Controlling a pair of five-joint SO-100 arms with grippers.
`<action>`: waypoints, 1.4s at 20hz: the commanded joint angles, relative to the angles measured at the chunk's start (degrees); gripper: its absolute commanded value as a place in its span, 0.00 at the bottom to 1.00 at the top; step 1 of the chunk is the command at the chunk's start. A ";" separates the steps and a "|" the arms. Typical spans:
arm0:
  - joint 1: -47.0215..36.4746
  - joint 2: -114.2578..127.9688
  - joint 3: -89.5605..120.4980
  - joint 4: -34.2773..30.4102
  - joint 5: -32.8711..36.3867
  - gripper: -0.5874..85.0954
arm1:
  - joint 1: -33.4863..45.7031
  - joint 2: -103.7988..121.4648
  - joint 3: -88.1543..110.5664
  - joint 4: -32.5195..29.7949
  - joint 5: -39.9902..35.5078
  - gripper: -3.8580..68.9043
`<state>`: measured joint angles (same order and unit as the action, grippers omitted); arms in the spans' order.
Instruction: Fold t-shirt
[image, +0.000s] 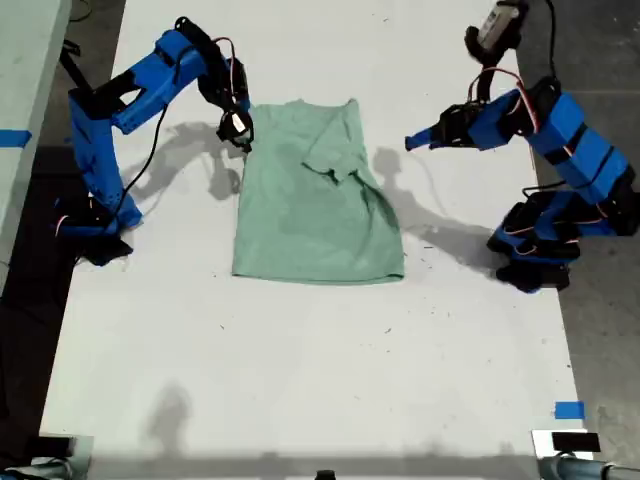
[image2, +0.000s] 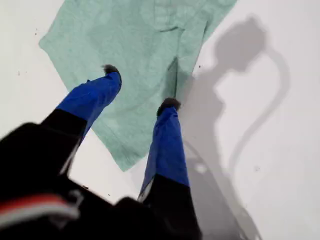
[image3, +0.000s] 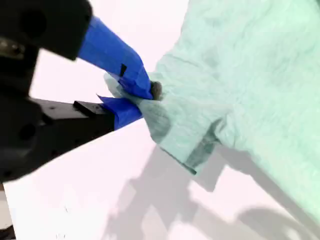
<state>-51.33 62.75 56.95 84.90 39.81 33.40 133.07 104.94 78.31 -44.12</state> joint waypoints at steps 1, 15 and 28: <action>7.65 2.90 -6.42 -5.54 -1.14 0.01 | 0.00 3.78 0.53 -0.88 0.70 0.34; 20.39 -0.70 -14.85 -23.91 4.22 0.29 | -1.14 12.04 9.58 -1.23 5.19 0.34; 38.94 21.71 2.37 4.92 0.09 0.27 | -20.48 15.21 25.84 -6.24 11.69 0.47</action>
<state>-16.17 81.04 55.90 89.65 42.10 15.03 147.30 128.94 74.27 -33.49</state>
